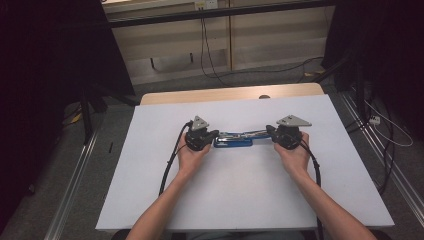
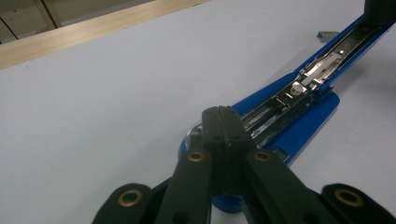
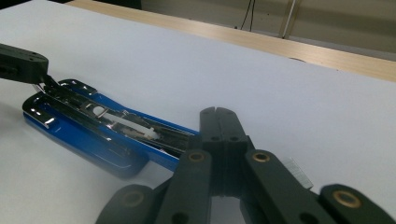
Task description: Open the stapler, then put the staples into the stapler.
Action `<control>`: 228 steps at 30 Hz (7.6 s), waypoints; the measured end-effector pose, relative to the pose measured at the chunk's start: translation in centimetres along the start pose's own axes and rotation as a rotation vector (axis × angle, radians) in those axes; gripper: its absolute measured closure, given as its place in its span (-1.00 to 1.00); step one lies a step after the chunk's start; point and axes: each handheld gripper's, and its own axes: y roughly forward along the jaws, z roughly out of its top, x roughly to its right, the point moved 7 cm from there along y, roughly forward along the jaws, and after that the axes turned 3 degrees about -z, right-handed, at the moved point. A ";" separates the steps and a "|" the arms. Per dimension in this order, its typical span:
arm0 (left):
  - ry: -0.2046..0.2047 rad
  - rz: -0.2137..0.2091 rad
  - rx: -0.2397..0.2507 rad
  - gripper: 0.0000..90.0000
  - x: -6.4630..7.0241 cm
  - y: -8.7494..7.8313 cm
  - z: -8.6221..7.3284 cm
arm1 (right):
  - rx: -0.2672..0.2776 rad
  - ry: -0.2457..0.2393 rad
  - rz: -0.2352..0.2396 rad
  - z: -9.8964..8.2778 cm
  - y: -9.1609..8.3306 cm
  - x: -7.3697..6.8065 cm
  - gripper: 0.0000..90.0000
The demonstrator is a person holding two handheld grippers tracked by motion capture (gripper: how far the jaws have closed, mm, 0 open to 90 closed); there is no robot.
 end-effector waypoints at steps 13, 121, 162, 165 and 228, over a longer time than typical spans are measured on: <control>0.001 -0.004 0.017 1.00 0.1 -0.1 0.3 | -0.016 -0.009 0.012 -0.5 0.3 0.0 1.00; -0.018 0.119 0.104 -0.91 2.0 -14.6 -5.8 | -0.028 0.078 0.137 1.7 -1.3 5.6 -0.71; -0.051 0.151 0.116 -0.92 2.1 -17.7 -8.0 | -0.254 -0.009 0.135 3.0 2.2 8.1 -0.73; -0.053 0.151 0.123 -0.92 2.1 -17.8 -8.0 | -0.266 -0.014 0.138 2.7 2.6 8.4 -0.81; -0.046 0.127 0.113 -0.92 2.2 -17.3 -7.8 | -0.589 -0.259 0.287 -0.5 4.2 6.9 0.75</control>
